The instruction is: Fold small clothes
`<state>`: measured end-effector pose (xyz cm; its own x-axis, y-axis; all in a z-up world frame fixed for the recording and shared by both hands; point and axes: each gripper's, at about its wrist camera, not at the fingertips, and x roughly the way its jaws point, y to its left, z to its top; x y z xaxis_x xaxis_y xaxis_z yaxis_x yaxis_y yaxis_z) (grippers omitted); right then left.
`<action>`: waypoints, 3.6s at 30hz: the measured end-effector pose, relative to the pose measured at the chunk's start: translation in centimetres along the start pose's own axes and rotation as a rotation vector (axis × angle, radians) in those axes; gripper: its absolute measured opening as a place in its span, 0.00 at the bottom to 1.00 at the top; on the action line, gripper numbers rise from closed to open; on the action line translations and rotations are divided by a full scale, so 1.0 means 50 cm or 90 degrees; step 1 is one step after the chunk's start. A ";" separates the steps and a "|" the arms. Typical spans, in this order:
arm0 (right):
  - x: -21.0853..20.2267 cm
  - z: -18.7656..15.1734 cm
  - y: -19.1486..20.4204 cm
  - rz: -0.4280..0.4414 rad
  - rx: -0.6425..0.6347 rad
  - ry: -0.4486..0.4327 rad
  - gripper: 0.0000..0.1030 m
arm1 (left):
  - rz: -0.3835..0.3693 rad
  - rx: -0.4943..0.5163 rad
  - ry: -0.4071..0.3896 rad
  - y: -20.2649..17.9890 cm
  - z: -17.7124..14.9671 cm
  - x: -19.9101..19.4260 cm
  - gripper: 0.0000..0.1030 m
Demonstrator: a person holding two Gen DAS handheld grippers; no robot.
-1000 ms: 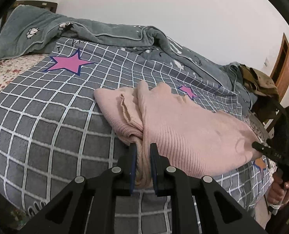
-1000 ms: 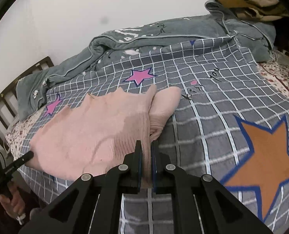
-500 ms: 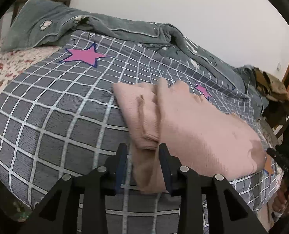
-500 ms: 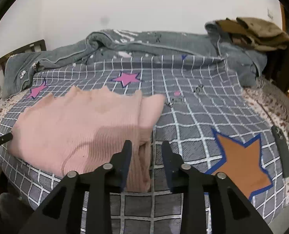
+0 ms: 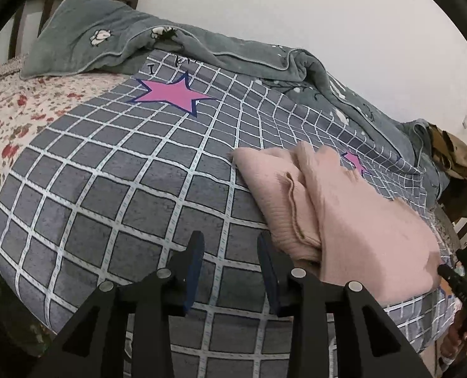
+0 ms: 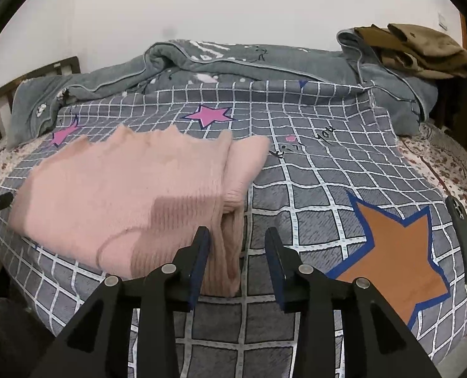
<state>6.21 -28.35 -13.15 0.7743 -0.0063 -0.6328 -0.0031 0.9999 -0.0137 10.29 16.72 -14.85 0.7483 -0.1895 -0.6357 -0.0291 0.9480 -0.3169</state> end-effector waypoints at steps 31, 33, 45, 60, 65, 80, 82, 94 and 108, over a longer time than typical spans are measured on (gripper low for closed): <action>0.006 0.005 0.032 0.014 0.017 0.014 0.41 | -0.024 0.057 -0.041 -0.035 0.014 -0.011 0.61; 0.003 0.005 0.030 0.015 0.022 0.012 0.41 | -0.021 0.058 -0.038 -0.038 0.015 -0.011 0.61; -0.022 -0.002 0.013 0.030 0.055 -0.001 0.42 | -0.018 0.067 -0.015 -0.053 0.008 -0.002 0.61; -0.018 0.001 0.001 0.038 0.077 0.004 0.43 | 0.002 0.055 -0.017 -0.046 0.014 -0.001 0.61; -0.017 0.008 0.008 0.051 0.087 -0.001 0.43 | -0.005 0.030 -0.013 -0.027 0.017 0.005 0.62; -0.005 0.032 0.084 0.062 0.025 -0.019 0.45 | -0.045 0.019 -0.015 -0.007 0.021 0.011 0.62; -0.003 0.037 0.102 0.065 0.009 -0.023 0.45 | -0.059 0.016 -0.012 -0.005 0.026 0.013 0.62; 0.023 0.026 0.248 0.126 -0.104 -0.072 0.46 | -0.168 0.005 0.031 -0.062 0.045 0.059 0.78; 0.117 0.047 0.316 0.036 -0.065 -0.047 0.54 | -0.108 -0.017 0.116 -0.115 0.045 0.130 0.68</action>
<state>12.19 -12.57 -15.25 0.8156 0.0554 -0.5760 -0.1096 0.9922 -0.0597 16.82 10.60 -15.59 0.6127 -0.3899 -0.6875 0.0674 0.8924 -0.4461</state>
